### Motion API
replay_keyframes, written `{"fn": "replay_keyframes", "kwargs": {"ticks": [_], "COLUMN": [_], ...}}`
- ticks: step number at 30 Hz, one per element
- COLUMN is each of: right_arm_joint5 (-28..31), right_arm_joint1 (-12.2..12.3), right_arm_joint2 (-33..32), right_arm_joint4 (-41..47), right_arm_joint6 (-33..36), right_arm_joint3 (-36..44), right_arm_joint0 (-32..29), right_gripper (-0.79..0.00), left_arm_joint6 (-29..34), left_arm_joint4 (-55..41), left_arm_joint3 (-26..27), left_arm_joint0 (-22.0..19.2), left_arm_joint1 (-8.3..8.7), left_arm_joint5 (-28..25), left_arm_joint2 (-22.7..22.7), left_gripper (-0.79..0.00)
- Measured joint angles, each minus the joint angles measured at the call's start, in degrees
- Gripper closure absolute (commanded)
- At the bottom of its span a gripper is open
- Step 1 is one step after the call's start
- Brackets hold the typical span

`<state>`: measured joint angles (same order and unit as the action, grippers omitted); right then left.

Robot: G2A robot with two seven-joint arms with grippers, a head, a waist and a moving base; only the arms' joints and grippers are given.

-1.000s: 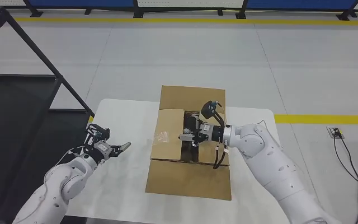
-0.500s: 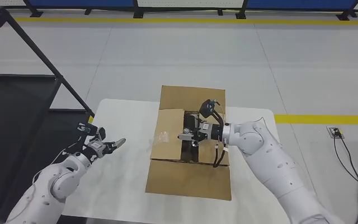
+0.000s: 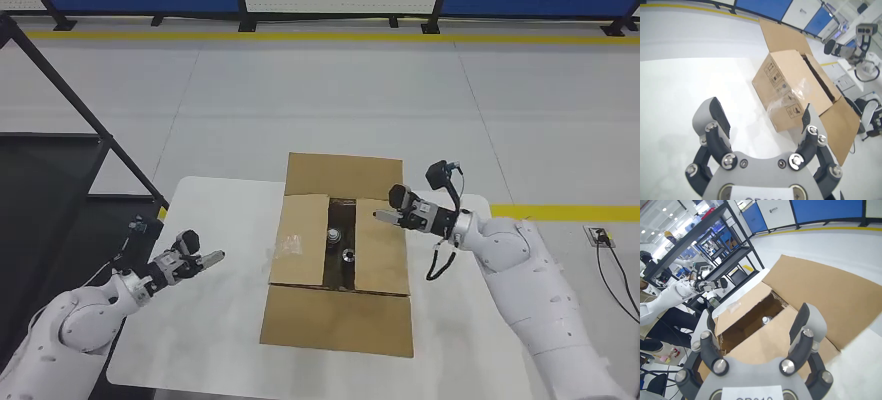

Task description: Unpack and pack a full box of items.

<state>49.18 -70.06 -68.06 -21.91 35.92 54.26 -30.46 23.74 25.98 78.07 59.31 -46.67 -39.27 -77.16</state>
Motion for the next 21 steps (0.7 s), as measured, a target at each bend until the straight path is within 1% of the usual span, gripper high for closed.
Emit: {"fn": "replay_keyframes", "kwargs": {"ticks": [3,6,8,12,14,18,21], "right_arm_joint5": [0.3,0.0,-1.4,-4.2,-3.6,-0.2,1.6], "right_arm_joint1": [0.0,-0.1,-0.1,-0.2,-0.2,-0.1,-0.1], "right_arm_joint2": [0.1,0.2,0.2,-0.6,-0.9,-1.5,-1.4], "right_arm_joint4": [-0.1,0.1,0.7,4.1,6.0,10.7,12.5], "right_arm_joint6": [-0.8,-1.1,-1.9,-3.9,-3.8,-1.4,0.5], "right_arm_joint3": [0.0,0.2,0.3,-3.4,-5.9,-11.9,-15.4], "right_arm_joint0": [0.0,-0.2,-0.7,1.0,2.1,4.7,6.5], "right_gripper": [-0.785,-0.785,-0.785,-0.785,-0.785,-0.785,-0.785], "left_arm_joint6": [4.2,7.4,7.2,6.4,5.4,3.7,2.6], "left_arm_joint4": [4.0,7.2,9.6,14.9,16.7,20.1,18.5], "left_arm_joint3": [1.2,3.2,4.7,7.8,8.6,8.9,8.6], "left_arm_joint0": [1.6,2.7,3.0,3.0,2.8,2.3,2.0], "left_arm_joint1": [0.60,0.97,0.87,0.10,-0.32,-1.22,-1.67], "left_arm_joint5": [-4.5,-6.2,-5.2,-3.4,-2.7,-1.5,-1.9], "left_arm_joint2": [-0.2,-0.2,0.5,4.5,6.3,10.1,11.4], "left_gripper": [-0.785,-0.785,-0.785,-0.785,-0.785,-0.785,-0.785]}}
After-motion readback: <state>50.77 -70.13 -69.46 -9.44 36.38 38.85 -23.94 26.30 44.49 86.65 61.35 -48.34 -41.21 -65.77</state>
